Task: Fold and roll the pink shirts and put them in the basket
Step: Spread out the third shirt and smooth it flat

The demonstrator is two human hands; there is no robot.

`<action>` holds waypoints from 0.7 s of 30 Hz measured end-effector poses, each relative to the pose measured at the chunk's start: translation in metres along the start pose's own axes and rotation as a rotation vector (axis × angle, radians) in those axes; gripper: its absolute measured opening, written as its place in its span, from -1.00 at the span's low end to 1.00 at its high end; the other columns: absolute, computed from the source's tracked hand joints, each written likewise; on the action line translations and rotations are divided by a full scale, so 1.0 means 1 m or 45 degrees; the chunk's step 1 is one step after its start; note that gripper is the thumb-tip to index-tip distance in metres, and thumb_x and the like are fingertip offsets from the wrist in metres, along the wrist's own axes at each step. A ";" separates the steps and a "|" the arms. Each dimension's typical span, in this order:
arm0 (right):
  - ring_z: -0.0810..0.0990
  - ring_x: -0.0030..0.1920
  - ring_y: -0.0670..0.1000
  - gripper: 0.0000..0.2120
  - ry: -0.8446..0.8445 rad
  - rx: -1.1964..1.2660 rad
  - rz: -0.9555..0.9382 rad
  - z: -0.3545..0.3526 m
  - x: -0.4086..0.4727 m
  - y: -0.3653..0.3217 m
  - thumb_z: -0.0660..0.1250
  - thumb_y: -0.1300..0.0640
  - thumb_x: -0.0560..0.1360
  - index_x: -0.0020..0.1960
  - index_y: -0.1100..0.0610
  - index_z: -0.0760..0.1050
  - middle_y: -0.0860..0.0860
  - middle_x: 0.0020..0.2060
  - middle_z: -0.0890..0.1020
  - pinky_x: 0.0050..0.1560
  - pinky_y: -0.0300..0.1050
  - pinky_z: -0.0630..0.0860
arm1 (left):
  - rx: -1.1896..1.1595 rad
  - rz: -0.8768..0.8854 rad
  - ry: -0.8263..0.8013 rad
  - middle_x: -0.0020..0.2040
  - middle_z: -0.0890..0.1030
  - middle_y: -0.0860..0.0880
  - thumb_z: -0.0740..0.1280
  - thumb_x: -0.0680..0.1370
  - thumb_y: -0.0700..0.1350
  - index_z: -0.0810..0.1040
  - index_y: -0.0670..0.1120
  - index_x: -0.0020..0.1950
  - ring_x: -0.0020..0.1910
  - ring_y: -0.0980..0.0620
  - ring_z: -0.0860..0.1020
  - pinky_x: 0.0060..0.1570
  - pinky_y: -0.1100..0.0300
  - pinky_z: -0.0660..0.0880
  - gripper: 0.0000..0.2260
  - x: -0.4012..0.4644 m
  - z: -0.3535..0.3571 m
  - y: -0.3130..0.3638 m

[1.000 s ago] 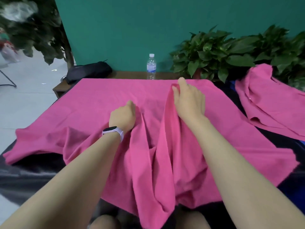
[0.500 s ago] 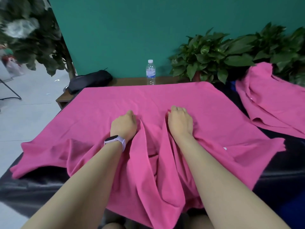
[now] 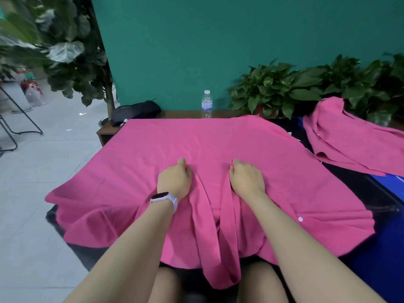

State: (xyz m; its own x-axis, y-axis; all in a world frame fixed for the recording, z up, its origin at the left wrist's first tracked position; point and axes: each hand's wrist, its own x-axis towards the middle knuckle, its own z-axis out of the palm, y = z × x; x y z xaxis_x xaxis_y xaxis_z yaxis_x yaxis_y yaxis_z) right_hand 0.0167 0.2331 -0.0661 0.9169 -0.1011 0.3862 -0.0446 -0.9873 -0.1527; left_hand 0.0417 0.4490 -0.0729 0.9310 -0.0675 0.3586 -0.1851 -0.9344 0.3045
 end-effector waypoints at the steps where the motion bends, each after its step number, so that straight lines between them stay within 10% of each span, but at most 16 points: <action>1: 0.64 -0.05 0.24 -0.75 -0.003 0.003 -0.017 -0.001 -0.004 0.001 0.11 0.07 0.67 0.11 0.16 0.51 0.17 -0.07 0.68 -0.17 0.04 0.38 | -0.003 0.007 -0.003 -0.13 0.62 -0.13 0.13 0.67 0.03 0.27 -0.04 -0.03 -0.13 -0.24 0.57 -0.25 0.05 0.30 -0.83 -0.006 -0.002 0.002; 10: 0.63 -0.11 0.26 -0.75 0.005 0.091 -0.001 0.002 -0.008 0.002 0.11 0.04 0.67 0.13 0.15 0.50 0.19 -0.11 0.67 -0.21 0.03 0.34 | 0.147 0.017 -0.266 0.06 0.60 -0.14 0.12 0.65 -0.13 0.48 -0.08 0.06 -0.03 -0.24 0.56 -0.16 0.07 0.37 -0.84 -0.007 -0.028 0.010; 21: 0.58 -0.20 0.28 -0.79 -0.041 0.205 -0.219 0.001 -0.005 0.000 0.16 -0.01 0.66 -0.12 0.03 0.26 0.11 -0.26 0.61 -0.28 0.03 0.27 | -0.065 -0.207 0.246 -0.26 0.47 -0.13 0.08 0.64 -0.15 0.37 -0.10 0.03 -0.28 -0.22 0.45 -0.30 0.02 0.29 -0.90 0.099 -0.040 -0.023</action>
State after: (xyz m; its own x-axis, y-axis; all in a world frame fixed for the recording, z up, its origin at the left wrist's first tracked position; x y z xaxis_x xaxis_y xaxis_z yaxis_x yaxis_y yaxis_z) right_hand 0.0125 0.2335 -0.0687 0.9178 0.0734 0.3902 0.1748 -0.9571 -0.2311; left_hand 0.1256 0.4773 -0.0093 0.8735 0.1544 0.4617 -0.0584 -0.9083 0.4143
